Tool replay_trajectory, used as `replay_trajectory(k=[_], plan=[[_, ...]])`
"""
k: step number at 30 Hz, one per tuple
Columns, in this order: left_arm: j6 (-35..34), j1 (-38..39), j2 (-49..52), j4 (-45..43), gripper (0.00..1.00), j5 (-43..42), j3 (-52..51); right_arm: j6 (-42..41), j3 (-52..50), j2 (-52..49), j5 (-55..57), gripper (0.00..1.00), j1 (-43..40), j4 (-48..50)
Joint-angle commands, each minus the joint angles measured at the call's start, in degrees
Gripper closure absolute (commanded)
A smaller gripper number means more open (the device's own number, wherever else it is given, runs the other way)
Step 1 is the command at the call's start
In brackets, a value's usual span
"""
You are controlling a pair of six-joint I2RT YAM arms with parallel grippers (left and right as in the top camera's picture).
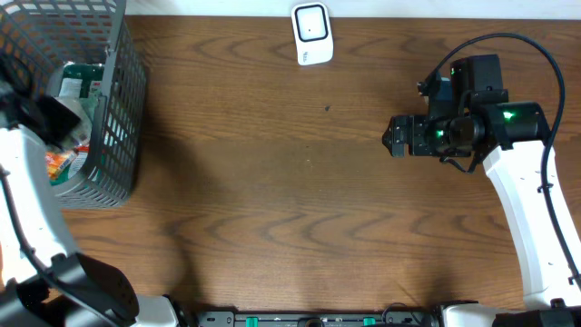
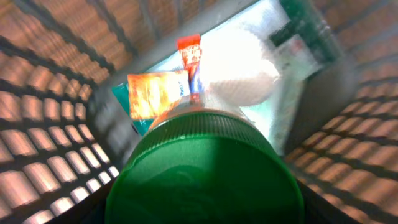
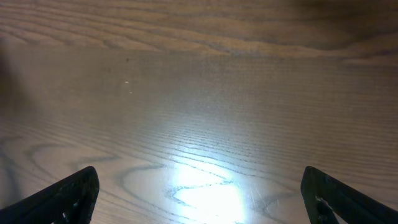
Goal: Scan the item barcode
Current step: 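Grasp the green-capped jar with the left gripper and lift it out, then carry the jar toward the scanner and set it on the table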
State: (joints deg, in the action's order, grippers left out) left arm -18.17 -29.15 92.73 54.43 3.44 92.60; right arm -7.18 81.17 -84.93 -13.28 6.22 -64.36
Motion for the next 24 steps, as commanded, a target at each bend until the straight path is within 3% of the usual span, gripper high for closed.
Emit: replay_trajectory(k=[1,6,12,24], plan=[[2.6,0.1,-2.2,4.2,0.41,1.3,11.6,-0.1,0.2,-0.3,-0.4,0.01,-0.2,0.5],[3.1,2.2,-2.2,12.5,0.43,1.3,27.3,-0.4,0.2,-0.3,-0.4,0.01,-0.2,1.4],[3.1,10.7,-2.2,20.6,0.43,-0.2,39.8,-6.2,0.2,-0.3,-0.4,0.01,-0.3,3.3],[-0.8,42.2,2.6,37.2,0.48,-1.5,39.5,-7.6,0.2,-0.3,-0.3,0.01,-4.7,1.7]])
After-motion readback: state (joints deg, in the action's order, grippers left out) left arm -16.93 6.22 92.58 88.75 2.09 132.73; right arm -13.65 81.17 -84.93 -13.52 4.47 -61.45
